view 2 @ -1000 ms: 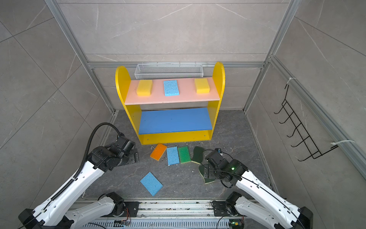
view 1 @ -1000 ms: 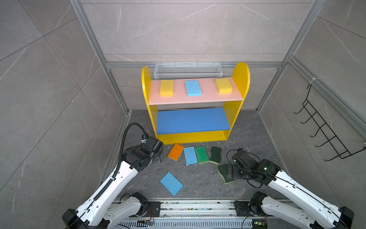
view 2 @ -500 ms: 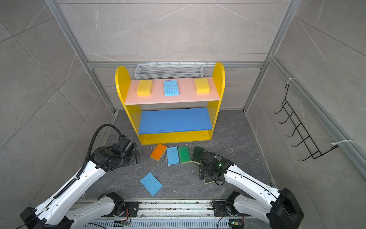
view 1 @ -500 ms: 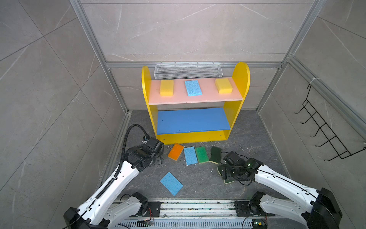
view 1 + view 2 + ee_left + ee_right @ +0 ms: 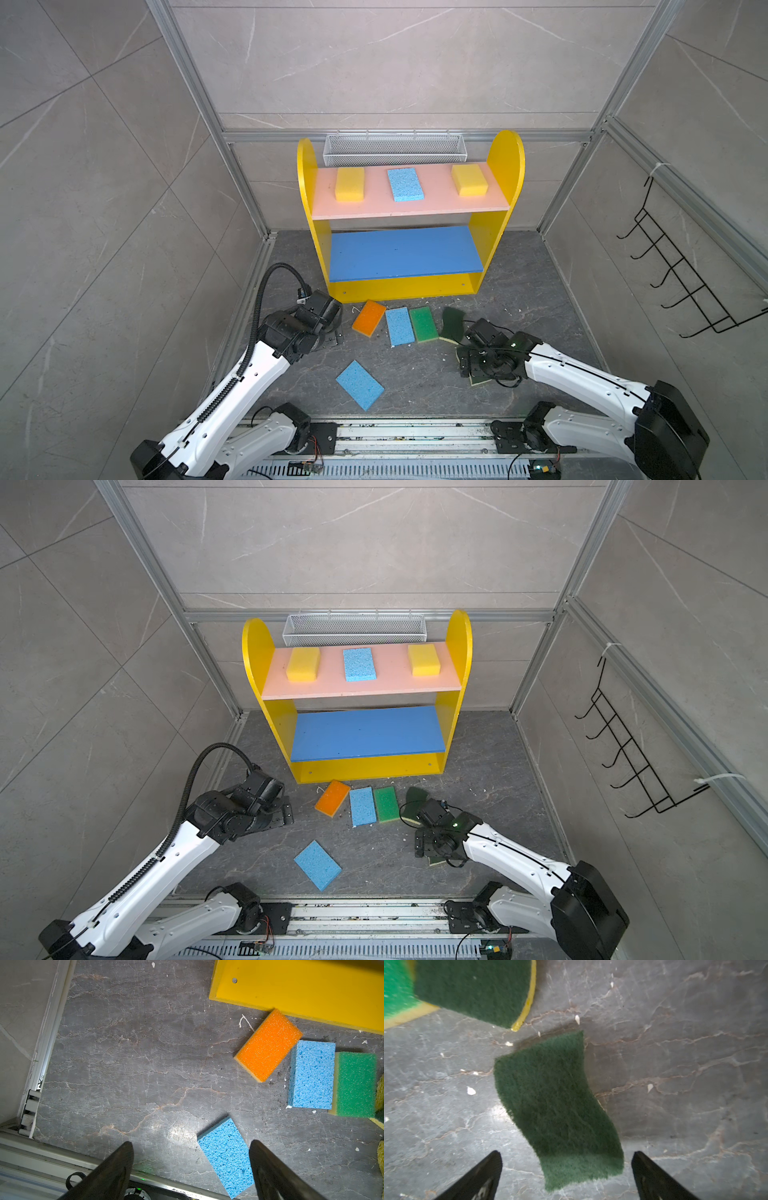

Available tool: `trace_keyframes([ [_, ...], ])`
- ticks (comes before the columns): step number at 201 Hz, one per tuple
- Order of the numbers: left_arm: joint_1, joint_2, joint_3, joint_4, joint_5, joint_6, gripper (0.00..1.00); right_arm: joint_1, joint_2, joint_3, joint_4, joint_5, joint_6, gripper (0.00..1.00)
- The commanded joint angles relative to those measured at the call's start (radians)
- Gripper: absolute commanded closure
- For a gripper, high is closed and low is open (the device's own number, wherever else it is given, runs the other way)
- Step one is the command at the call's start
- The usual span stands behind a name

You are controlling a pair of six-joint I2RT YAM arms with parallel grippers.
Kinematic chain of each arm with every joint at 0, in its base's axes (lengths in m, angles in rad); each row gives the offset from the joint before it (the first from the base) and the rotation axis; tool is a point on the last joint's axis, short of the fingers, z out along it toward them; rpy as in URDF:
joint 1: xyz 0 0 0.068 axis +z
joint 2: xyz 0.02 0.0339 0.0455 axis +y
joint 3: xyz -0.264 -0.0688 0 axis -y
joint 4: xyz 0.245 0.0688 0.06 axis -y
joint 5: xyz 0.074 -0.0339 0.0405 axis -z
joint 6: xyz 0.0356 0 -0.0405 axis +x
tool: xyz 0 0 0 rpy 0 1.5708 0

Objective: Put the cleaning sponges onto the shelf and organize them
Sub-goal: 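Lower the right gripper onto the nearer dark green scouring pad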

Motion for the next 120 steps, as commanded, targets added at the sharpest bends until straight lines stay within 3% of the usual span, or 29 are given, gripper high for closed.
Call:
trace_keyframes([
  [1,0.006,-0.003,0.003,-0.007,0.005,-0.019,0.10,-0.022,0.020,-0.031,0.032,-0.021,0.028,0.00],
  [57,0.006,-0.021,0.004,-0.031,-0.003,-0.037,0.10,-0.053,0.072,-0.065,0.126,-0.094,0.017,0.01],
  [120,0.006,-0.046,0.007,-0.048,-0.011,-0.059,0.10,-0.053,0.107,-0.044,0.095,-0.102,0.011,0.05],
])
